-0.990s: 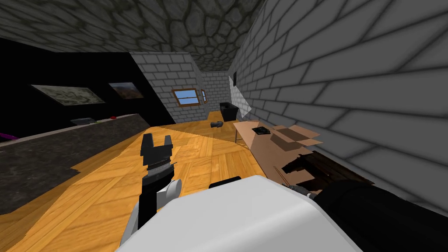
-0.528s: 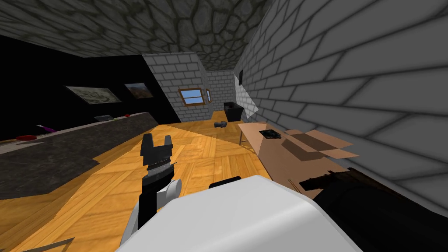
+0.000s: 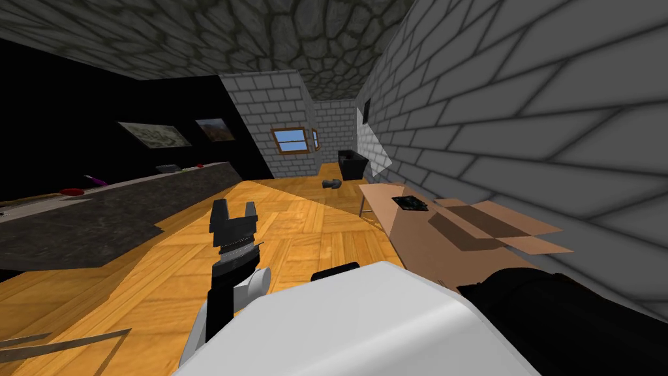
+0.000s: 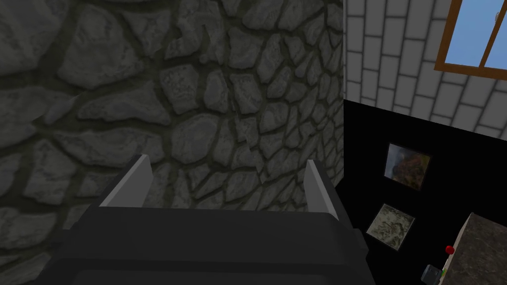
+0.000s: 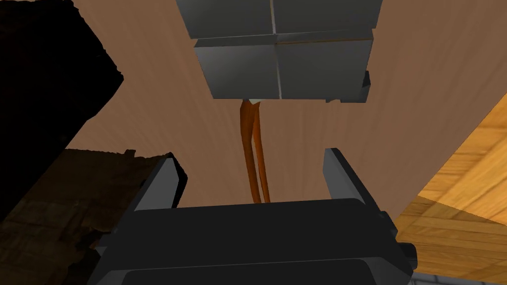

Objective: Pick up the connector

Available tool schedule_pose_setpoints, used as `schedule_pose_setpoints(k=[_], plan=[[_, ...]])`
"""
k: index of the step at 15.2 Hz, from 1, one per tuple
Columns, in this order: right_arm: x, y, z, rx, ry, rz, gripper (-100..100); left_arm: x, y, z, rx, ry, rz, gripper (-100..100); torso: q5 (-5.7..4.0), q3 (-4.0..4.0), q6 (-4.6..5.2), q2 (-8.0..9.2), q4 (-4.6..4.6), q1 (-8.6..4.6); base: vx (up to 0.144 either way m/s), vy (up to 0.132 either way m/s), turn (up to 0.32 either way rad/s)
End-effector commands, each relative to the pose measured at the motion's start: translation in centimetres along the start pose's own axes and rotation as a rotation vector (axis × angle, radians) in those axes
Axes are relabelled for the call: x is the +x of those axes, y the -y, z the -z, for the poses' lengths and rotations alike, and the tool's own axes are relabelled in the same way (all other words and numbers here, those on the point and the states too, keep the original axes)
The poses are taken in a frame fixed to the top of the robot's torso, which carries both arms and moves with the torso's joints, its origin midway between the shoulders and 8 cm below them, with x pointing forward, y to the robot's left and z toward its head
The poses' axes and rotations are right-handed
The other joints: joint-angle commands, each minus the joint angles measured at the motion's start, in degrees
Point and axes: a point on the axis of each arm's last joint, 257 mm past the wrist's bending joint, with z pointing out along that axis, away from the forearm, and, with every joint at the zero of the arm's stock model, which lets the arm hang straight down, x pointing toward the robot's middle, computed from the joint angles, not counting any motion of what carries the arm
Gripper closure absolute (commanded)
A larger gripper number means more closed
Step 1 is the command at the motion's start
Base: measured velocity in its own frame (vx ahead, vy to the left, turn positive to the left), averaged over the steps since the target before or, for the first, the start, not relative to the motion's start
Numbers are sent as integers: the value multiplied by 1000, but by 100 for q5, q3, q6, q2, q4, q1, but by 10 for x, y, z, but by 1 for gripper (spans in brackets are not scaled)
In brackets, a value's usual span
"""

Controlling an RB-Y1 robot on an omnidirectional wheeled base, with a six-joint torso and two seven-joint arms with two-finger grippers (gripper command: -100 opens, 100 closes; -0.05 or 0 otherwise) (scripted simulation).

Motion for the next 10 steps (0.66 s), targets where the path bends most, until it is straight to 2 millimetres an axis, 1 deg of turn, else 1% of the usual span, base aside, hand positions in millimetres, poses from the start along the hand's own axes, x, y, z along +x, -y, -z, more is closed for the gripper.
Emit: schedule_pose_setpoints(k=[1,5,6,7,9,10], plan=[[0,0,0,0,0,0,100,0,0,0,0,0,0,0,0,0,0,0,0,0,-14,-22,5],[0,0,0,-1,0,2,100,0,0,0,0,0,0,0,4,-8,3,-14,-3,22,-2,-3,0],[-2,10,8,2,-1,11,100,0,0,0,0,0,0,0,5,-8,4,-15,-3,24,21,36,-101],[-2,10,8,2,-1,11,100,0,0,0,0,0,0,0,9,-11,12,-18,-5,33,36,63,-124],[-3,18,16,1,-3,20,100,0,0,0,0,0,0,0,13,-15,10,-26,-6,56,36,77,-61],[-2,14,11,2,-3,16,100,0,0,0,0,0,0,0,16,-17,9,-29,-7,62,20,49,-29]])
